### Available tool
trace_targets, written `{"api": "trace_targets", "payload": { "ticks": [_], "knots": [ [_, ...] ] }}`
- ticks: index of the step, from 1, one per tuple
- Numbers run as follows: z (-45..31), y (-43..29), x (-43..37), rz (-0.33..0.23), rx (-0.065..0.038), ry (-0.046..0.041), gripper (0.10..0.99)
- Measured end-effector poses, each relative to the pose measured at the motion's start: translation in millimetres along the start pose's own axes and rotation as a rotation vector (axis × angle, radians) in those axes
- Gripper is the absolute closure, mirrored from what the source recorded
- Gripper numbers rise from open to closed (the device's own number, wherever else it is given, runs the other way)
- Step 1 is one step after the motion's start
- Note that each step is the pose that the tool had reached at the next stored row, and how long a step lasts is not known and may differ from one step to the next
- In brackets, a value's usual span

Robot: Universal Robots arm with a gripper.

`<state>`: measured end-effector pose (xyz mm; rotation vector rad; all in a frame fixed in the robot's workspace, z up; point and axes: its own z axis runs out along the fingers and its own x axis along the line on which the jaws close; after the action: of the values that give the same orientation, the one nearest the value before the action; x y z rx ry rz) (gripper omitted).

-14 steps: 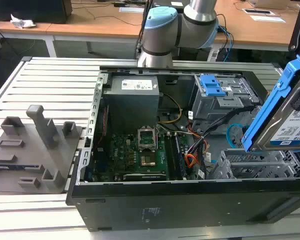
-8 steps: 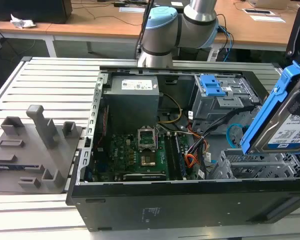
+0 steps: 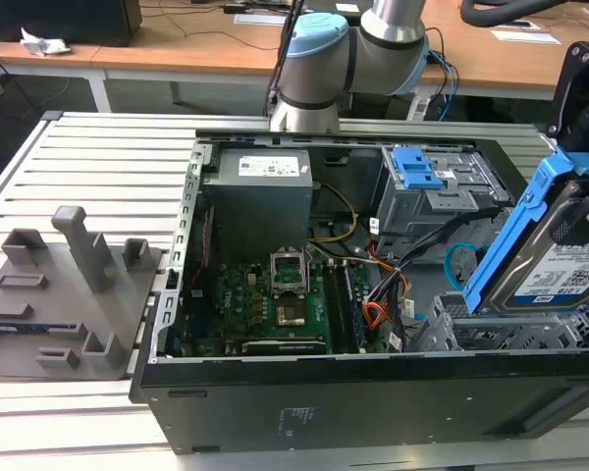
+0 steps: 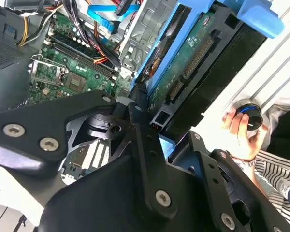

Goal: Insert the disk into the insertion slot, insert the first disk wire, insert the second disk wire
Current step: 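Insert the disk into the insertion slot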

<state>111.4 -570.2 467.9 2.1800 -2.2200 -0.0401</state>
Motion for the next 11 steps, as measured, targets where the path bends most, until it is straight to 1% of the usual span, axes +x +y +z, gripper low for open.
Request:
{"api": "trace_targets", "payload": {
  "ticks": [3, 11],
  "knots": [
    [5.3, -0.2, 0.0, 0.0, 0.0, 0.0001, 0.722],
    [16.3, -0.6, -0.1, 0.0, 0.0, -0.0001, 0.722]
  ]
}}
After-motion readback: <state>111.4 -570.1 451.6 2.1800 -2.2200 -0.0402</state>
